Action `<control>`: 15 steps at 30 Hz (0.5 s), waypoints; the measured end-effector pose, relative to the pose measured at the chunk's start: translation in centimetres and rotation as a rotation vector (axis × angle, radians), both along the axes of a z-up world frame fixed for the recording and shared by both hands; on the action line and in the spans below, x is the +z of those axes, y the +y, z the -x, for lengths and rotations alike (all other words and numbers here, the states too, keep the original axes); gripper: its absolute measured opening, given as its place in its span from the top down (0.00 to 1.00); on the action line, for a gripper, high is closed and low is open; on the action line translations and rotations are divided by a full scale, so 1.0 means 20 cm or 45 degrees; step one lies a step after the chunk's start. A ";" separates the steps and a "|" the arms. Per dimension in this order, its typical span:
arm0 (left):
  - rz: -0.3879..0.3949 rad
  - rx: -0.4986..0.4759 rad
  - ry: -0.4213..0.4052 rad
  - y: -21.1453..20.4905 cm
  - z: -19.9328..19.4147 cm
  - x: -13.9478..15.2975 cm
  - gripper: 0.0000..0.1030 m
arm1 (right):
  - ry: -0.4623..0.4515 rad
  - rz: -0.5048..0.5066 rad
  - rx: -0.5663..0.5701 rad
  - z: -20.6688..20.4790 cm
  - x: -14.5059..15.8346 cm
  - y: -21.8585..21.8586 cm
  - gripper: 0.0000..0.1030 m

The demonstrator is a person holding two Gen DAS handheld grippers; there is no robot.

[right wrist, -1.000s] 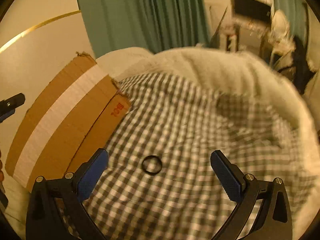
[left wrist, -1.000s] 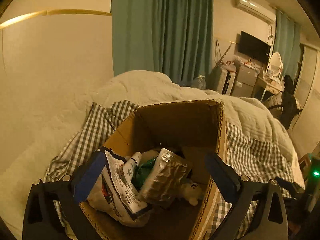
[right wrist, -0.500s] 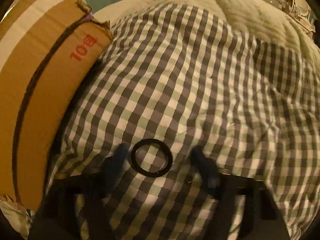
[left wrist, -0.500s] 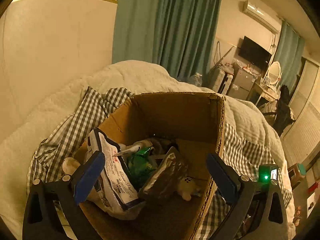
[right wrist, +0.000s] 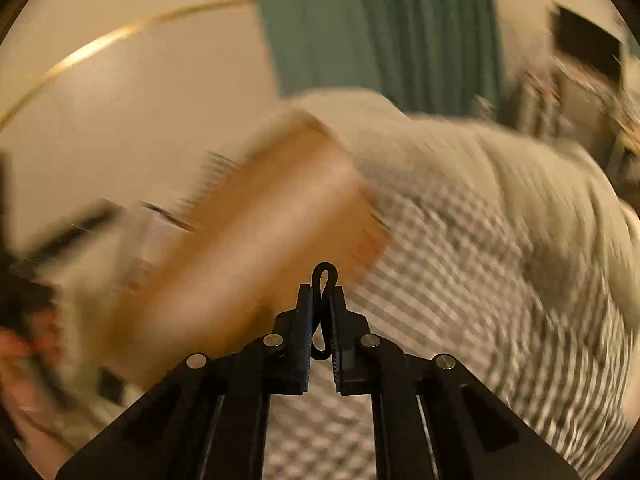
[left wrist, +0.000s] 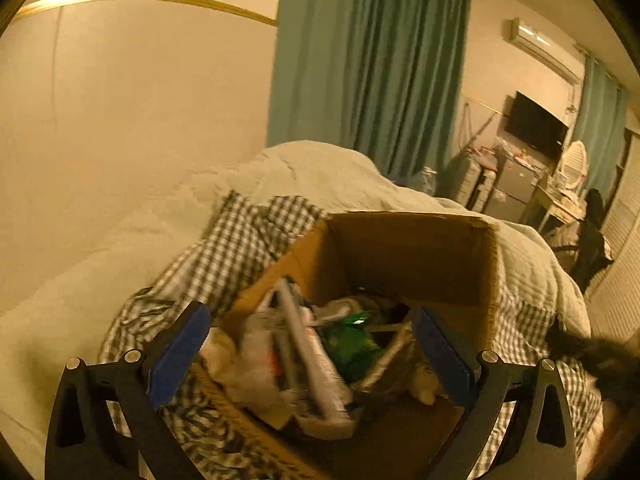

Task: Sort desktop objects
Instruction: 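Carry the black ring into the box and open the right tool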

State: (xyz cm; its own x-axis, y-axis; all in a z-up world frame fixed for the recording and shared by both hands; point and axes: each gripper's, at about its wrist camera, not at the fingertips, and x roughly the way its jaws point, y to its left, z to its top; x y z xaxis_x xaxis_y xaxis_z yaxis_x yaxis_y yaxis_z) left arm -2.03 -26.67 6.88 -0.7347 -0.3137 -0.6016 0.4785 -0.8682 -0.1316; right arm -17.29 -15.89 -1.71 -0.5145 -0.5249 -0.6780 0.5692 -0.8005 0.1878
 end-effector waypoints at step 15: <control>-0.067 0.011 0.010 -0.18 -0.13 -0.09 0.00 | 0.189 -0.170 -0.006 -0.01 0.20 -0.57 0.22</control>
